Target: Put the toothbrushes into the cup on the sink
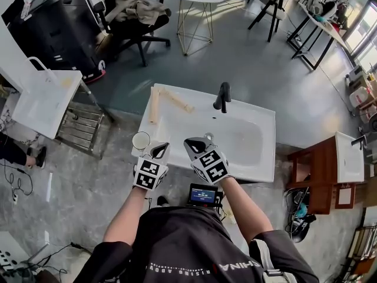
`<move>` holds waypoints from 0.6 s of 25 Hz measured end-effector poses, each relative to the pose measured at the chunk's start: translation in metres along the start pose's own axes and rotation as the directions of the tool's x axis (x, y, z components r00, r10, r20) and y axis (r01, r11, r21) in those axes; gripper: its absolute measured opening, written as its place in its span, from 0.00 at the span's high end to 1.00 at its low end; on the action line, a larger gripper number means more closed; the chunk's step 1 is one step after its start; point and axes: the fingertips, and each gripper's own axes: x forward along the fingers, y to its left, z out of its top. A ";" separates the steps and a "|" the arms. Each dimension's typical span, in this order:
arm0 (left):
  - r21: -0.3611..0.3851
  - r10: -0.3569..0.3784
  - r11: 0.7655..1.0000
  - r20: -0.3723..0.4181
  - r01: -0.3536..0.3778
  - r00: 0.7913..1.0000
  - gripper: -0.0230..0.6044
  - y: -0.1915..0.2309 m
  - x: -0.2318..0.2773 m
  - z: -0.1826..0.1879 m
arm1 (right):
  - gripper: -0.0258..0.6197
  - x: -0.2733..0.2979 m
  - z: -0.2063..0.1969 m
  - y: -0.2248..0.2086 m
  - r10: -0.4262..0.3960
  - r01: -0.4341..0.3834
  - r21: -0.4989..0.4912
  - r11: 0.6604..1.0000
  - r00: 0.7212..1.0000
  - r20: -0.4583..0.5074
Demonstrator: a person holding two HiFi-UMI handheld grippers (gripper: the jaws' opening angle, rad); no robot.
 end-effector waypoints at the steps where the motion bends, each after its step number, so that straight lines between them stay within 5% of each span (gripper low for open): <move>1: 0.000 0.000 1.000 -0.001 0.000 1.000 0.96 0.000 0.000 0.000 | 0.95 0.001 0.001 0.000 0.002 -0.002 0.000 1.000 1.000 0.001; 15: 0.003 0.030 1.000 -0.010 -0.030 1.000 0.96 -0.009 0.020 0.012 | 0.95 -0.009 -0.014 -0.027 0.019 -0.021 -0.050 0.999 0.999 -0.025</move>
